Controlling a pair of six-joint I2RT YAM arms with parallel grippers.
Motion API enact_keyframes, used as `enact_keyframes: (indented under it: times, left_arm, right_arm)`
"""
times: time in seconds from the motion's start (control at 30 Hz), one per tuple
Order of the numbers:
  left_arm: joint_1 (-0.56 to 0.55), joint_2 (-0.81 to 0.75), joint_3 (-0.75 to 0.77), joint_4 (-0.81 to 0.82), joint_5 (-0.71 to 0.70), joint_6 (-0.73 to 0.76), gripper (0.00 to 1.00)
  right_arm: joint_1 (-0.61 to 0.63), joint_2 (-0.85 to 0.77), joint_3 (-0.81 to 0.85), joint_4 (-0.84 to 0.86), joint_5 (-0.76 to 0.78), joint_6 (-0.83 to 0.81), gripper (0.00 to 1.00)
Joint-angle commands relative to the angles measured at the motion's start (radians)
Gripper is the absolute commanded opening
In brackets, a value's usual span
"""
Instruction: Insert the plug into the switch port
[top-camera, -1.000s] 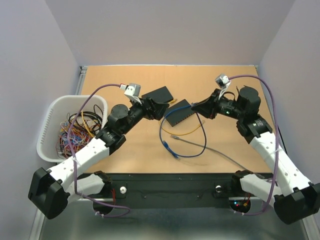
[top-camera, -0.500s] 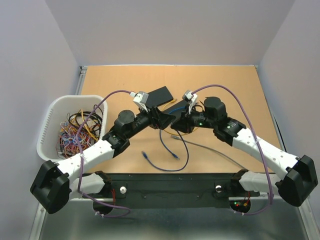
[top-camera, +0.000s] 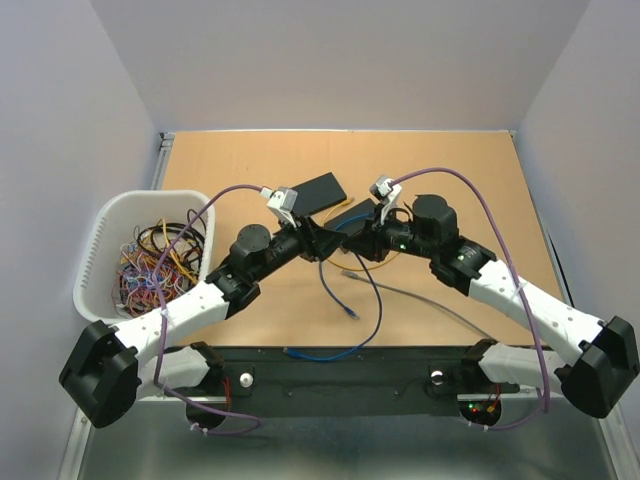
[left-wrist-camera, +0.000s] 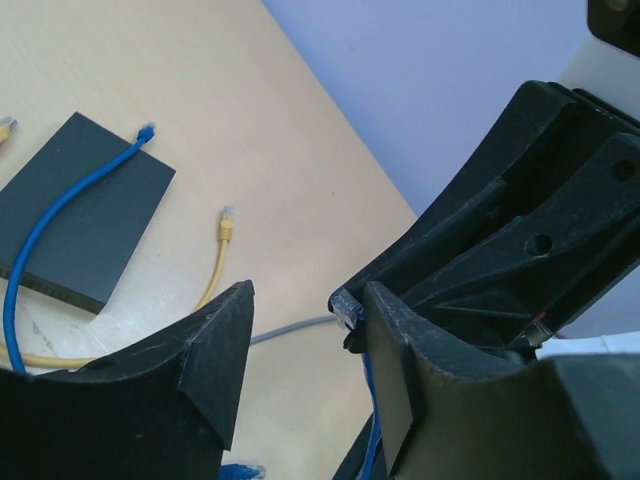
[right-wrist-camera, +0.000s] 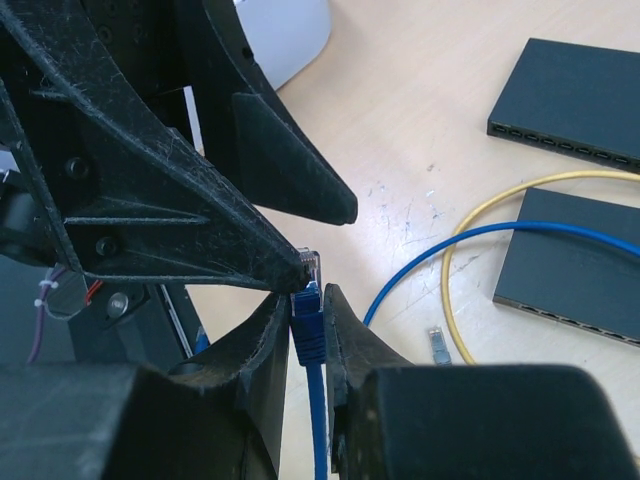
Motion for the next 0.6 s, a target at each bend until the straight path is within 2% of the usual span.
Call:
enact_keyframes:
  times: [0.0, 0.07, 0.23, 0.33, 0.4, 0.43, 0.5, 0.57]
  left_arm:
    - [-0.024, -0.02, -0.007, 0.019, -0.004, 0.01, 0.55]
    - [-0.028, -0.014, -0.003, 0.019, -0.009, 0.01, 0.53]
    - [-0.04, 0.006, 0.009, 0.034, 0.0, 0.013, 0.36]
    - [-0.044, 0.017, 0.009, 0.048, 0.012, 0.007, 0.22]
    - [-0.044, 0.02, 0.008, 0.056, 0.019, 0.003, 0.04]
    - [-0.044, 0.018, 0.006, 0.056, 0.02, 0.002, 0.0]
    - [-0.045, 0.014, 0.002, 0.057, 0.02, 0.002, 0.0]
    - [-0.045, 0.0, -0.006, 0.059, 0.011, 0.002, 0.0]
  right_arm:
    - [0.008, -0.051, 0.001, 0.124, 0.024, 0.014, 0.0]
    - [0.008, -0.056, -0.005, 0.132, 0.01, 0.02, 0.0]
    - [0.015, -0.066, -0.028, 0.173, -0.021, 0.045, 0.01]
    - [0.02, -0.072, -0.04, 0.199, -0.031, 0.058, 0.0]
    - [0.02, -0.077, -0.051, 0.216, -0.035, 0.067, 0.01]
    - [0.023, -0.082, -0.052, 0.221, -0.039, 0.069, 0.01]
    - [0.023, -0.088, -0.058, 0.227, -0.039, 0.072, 0.0]
    - [0.021, -0.092, -0.061, 0.227, -0.03, 0.071, 0.16]
